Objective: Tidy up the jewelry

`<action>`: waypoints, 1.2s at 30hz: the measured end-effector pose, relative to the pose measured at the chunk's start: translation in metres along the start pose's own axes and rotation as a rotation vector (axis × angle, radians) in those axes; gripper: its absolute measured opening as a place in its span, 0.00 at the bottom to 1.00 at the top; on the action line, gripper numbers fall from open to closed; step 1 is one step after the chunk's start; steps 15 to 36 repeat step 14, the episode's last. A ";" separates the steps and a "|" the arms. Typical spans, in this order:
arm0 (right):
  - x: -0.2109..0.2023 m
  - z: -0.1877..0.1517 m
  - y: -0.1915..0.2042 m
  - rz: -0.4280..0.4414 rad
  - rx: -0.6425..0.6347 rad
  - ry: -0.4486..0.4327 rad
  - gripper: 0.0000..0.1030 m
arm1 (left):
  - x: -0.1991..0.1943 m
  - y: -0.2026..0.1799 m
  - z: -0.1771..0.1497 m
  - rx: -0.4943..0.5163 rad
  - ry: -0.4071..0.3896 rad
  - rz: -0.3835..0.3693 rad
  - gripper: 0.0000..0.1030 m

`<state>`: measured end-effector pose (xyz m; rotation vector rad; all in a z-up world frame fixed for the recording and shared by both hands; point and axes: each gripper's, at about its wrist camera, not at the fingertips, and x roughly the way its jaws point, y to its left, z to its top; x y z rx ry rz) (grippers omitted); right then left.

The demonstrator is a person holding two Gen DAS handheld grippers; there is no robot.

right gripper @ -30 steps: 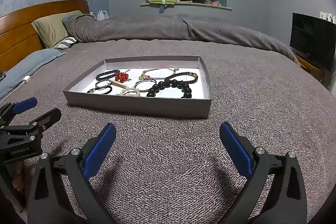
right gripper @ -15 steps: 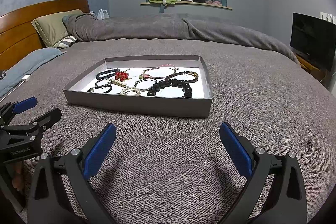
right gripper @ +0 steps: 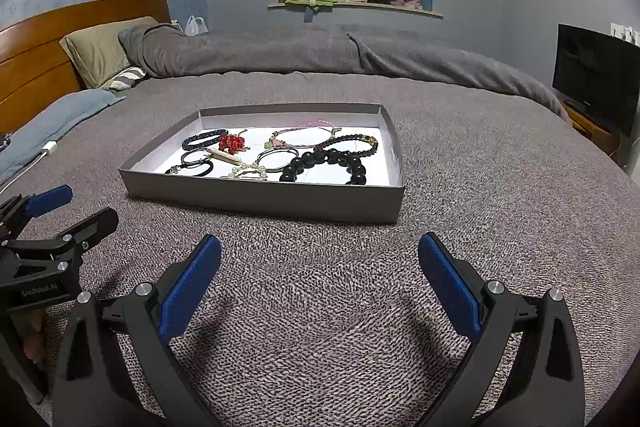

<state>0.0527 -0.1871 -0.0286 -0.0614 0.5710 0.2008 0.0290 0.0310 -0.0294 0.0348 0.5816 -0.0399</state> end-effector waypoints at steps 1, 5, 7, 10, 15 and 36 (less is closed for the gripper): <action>0.001 -0.001 0.000 0.000 0.000 0.001 0.95 | 0.000 0.000 0.000 0.001 0.001 -0.002 0.93; 0.001 -0.003 -0.001 -0.001 0.000 0.003 0.95 | 0.003 0.000 -0.002 0.000 0.015 0.003 0.93; 0.002 -0.002 -0.001 0.000 -0.001 0.004 0.95 | 0.006 0.001 -0.001 -0.007 0.029 0.004 0.93; 0.003 -0.004 -0.002 0.000 -0.002 0.010 0.95 | 0.010 0.003 -0.001 -0.020 0.057 0.000 0.93; 0.005 -0.004 -0.002 -0.003 -0.003 0.018 0.95 | 0.009 0.005 -0.002 -0.035 0.062 -0.011 0.93; 0.005 -0.004 -0.002 -0.003 -0.003 0.018 0.95 | 0.009 0.005 -0.002 -0.035 0.062 -0.011 0.93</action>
